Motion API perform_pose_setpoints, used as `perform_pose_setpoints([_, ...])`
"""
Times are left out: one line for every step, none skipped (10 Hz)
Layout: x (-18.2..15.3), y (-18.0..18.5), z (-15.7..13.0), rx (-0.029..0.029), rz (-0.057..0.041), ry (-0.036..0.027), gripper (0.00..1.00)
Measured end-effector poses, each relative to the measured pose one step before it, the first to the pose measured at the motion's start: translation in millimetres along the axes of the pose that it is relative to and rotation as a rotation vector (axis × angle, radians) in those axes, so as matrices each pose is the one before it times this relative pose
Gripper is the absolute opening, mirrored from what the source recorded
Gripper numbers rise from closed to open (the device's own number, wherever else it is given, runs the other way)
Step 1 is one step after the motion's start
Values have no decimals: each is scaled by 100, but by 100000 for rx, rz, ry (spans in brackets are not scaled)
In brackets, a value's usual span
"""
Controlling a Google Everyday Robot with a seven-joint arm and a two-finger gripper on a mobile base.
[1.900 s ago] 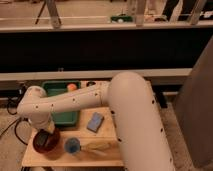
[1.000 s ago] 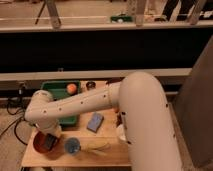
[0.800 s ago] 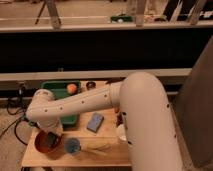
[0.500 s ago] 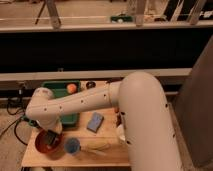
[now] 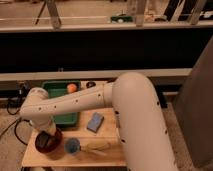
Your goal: Wipe red bowl with eraser
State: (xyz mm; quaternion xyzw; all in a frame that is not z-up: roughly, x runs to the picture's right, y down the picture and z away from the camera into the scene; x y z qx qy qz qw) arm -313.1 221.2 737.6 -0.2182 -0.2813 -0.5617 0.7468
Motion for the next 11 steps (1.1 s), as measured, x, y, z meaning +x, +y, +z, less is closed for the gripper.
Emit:
perform_pose_setpoints([-419,176,-51,-14,-622,-1029,0])
perform_pose_setpoints([-650,152,21,-444,-999,-1356,0])
perform_pose_setpoints([-504,314,92,-665,-488,-1064,0])
perform_pose_setpoints([-309,497,103,-958,-16,-870,0])
perform_pose_setpoints([-200,470,79,-813,128,-548,0])
perform_pose_setpoints([-64,569,2,-979,895,-85,0])
perform_pose_setpoints([66,438,-111,-673,1270,418,0])
perform_pose_setpoints([189,280,-130,-412,1028,424,0])
perform_pose_setpoints([407,166,-146,-719,960,-450,0])
perform_pose_setpoints([267,-119,-22,-1045,-924,-1846,0])
perform_pose_setpoints([307,-455,11,-680,-1293,-3083,0])
